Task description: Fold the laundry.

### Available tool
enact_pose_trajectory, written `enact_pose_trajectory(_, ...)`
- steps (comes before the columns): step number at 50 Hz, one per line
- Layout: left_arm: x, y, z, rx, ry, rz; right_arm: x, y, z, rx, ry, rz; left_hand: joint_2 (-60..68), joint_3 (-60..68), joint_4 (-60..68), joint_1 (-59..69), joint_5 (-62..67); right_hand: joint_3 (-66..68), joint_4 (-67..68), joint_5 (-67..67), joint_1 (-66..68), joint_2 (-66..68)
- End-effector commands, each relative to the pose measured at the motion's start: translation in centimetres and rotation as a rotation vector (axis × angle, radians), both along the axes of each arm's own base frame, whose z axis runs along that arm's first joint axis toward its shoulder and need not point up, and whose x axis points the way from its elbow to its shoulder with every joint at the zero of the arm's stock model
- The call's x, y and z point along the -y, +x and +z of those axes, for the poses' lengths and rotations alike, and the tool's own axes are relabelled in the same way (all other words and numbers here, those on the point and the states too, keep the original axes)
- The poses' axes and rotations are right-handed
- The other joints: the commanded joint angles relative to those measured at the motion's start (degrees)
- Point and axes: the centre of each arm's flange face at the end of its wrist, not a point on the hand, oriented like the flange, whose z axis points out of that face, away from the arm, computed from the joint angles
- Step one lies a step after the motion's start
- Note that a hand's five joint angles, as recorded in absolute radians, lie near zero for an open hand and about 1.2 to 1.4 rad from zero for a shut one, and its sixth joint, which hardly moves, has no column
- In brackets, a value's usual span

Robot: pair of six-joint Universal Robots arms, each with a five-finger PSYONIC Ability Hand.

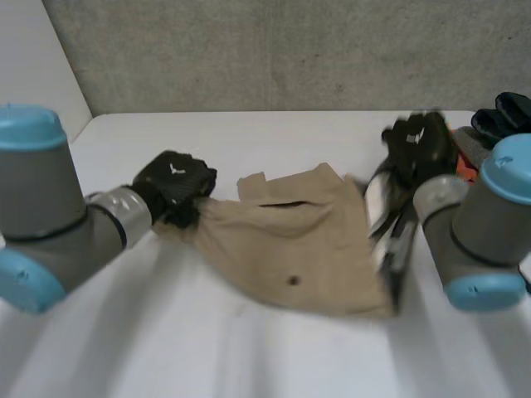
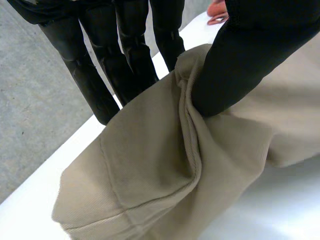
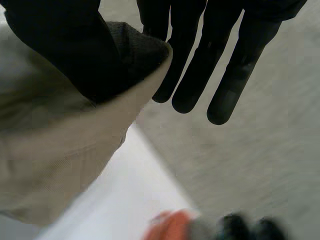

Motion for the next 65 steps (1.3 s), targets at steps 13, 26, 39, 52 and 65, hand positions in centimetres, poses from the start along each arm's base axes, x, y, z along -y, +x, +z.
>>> enact_pose_trajectory(13, -7.2, -0.1, -1.1, -0.044, -0.072, 0.124, 4.7, -1.0, -3.0, -0.095, -0.008, 0.032, -51.6, -51.4, -51.8, -47.2, -49.1, -58.0, -58.4, -55.0, -54.1, -57.3)
enact_pose_trajectory(26, -8.3, 3.7, -1.1, -0.026, -0.058, 0.22, -0.4, -0.4, 5.1, -0.025, 0.306, 0.232, -48.6, -48.4, -48.8, -44.2, -46.1, -58.0, -58.4, -55.0, -54.1, -57.3)
enact_pose_trajectory(39, -6.9, 4.5, -6.0, 0.024, 0.119, 0.245, 0.8, 4.8, -3.6, -0.076, 0.46, 0.381, -43.0, -42.8, -43.3, -38.6, -40.6, -46.0, -46.3, -43.0, -42.1, -45.3)
enact_pose_trajectory(52, -3.3, 3.0, -5.1, -0.034, 0.037, 0.242, 3.6, 7.2, -4.9, -0.034, 0.197, 0.29, 11.7, 11.8, 11.4, 16.0, 14.1, 12.0, 11.6, 15.0, 15.9, 12.7)
enact_pose_trajectory(65, -4.5, 3.1, 13.8, -0.324, -0.46, 0.203, -1.5, 3.4, 12.8, 0.061, -0.109, 0.228, 11.7, 11.8, 11.4, 16.0, 14.1, 12.0, 11.6, 15.0, 15.9, 12.7)
